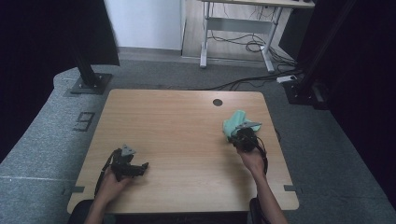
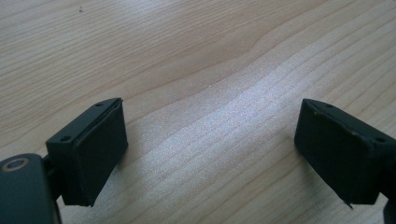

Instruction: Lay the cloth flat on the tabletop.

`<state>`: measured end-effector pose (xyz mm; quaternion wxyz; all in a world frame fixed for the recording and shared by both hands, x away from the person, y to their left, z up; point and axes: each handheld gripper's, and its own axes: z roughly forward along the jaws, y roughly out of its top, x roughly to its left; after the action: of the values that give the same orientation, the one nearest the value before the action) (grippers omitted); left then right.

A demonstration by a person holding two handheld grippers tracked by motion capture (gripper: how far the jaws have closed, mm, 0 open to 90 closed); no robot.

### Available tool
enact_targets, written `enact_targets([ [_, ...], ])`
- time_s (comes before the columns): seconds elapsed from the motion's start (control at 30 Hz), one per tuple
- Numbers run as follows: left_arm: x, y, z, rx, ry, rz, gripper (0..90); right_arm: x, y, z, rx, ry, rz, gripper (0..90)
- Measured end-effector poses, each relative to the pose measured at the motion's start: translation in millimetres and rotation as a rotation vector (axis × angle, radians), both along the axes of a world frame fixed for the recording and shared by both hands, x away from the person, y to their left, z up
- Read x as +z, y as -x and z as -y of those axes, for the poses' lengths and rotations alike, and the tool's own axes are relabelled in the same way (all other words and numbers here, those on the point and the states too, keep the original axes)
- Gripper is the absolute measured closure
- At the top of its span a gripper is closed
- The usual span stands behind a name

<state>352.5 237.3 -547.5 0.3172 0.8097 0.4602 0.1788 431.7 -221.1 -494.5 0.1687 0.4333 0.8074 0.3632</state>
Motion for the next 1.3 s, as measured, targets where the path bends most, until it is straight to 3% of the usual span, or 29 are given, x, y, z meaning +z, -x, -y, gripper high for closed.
enact_targets([
  [0.57,0.0,0.0,0.0,0.0,0.001,0.0,9.3,3.6,9.8,-53.6,0.168,-0.005,-0.015,82.5],
  [0.73,0.0,0.0,0.0,0.0,0.001,0.0,9.2,1.9,10.6,-68.6,0.198,-0.021,-0.029,82.4],
  [1.3,-0.2,-0.1,0.4,0.003,0.004,0.0,9.2,-8.9,12.4,-124.9,0.302,-0.001,-0.04,82.0],
])
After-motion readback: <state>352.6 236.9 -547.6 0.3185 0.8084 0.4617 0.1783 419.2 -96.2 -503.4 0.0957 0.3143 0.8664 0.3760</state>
